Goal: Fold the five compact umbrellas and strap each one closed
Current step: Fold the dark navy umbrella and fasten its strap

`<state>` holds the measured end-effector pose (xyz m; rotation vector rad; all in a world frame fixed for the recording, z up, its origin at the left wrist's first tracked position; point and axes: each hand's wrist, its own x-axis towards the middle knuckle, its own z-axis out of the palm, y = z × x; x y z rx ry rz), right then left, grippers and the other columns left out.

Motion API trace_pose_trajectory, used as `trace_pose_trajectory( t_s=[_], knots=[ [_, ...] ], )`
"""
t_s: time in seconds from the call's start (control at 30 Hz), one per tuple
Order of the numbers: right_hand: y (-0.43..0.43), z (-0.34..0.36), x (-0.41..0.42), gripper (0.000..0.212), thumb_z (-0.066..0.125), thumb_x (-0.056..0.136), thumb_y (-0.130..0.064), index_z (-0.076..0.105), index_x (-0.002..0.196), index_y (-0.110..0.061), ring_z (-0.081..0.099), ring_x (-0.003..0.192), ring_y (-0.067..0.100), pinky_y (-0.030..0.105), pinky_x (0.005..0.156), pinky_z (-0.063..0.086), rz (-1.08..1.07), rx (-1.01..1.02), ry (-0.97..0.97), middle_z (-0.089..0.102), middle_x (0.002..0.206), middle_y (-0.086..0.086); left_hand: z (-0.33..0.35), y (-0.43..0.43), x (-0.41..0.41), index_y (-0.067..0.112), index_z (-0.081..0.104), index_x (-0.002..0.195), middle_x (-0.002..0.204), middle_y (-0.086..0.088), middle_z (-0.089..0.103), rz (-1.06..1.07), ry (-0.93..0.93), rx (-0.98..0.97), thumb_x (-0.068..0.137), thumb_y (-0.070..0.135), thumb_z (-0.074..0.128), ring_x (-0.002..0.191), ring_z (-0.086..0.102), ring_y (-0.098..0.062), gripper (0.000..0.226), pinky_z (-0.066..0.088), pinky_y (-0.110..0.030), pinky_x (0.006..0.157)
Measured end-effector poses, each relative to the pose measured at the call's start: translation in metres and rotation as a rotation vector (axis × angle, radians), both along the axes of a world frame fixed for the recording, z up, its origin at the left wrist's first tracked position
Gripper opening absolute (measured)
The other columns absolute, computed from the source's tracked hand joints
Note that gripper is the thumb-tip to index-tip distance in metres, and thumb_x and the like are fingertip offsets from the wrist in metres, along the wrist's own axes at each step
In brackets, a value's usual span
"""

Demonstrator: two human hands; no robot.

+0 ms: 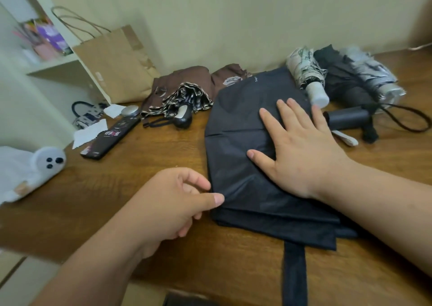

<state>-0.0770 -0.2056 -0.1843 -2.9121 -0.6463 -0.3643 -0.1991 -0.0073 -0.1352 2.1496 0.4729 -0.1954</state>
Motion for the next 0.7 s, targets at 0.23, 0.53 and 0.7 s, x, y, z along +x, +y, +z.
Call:
trace_pose_trajectory(
  t_s=[0.23, 0.53, 0.7],
  knots=[
    [-0.001, 0.000, 0.002, 0.096, 0.008, 0.083, -0.079, 0.003, 0.163, -0.026, -0.006, 0.158, 0.027, 0.053, 0.126, -0.005, 0.011, 0.001, -0.012, 0.002, 0.171, 0.013, -0.006, -0.009, 0.004, 0.012, 0.066, 0.085, 0.043, 0.006, 0.049, 0.001, -0.076, -0.101, 0.084, 0.018, 0.081, 0.032, 0.038, -0.006, 0.017, 0.028, -0.015, 0.034],
    [-0.001, 0.000, 0.001, 0.096, 0.005, 0.082, -0.080, 0.003, 0.163, -0.027, -0.006, 0.158, 0.027, 0.054, 0.126, -0.004, 0.012, -0.009, -0.009, 0.003, 0.171, 0.012, -0.014, -0.011, 0.003, 0.010, 0.060, 0.086, 0.047, -0.005, 0.054, 0.023, -0.285, -0.068, 0.094, 0.022, 0.071, 0.034, 0.040, -0.009, 0.018, 0.030, -0.017, 0.036],
    [0.000, 0.001, 0.001, 0.096, 0.005, 0.082, -0.080, 0.003, 0.163, -0.027, -0.006, 0.158, 0.026, 0.054, 0.126, -0.003, 0.012, -0.011, -0.006, 0.005, 0.171, 0.011, -0.014, -0.013, 0.002, 0.015, 0.051, 0.099, 0.044, -0.004, 0.055, 0.033, -0.275, -0.055, 0.097, 0.020, 0.068, 0.032, 0.040, -0.011, 0.018, 0.032, -0.017, 0.035]
  ],
)
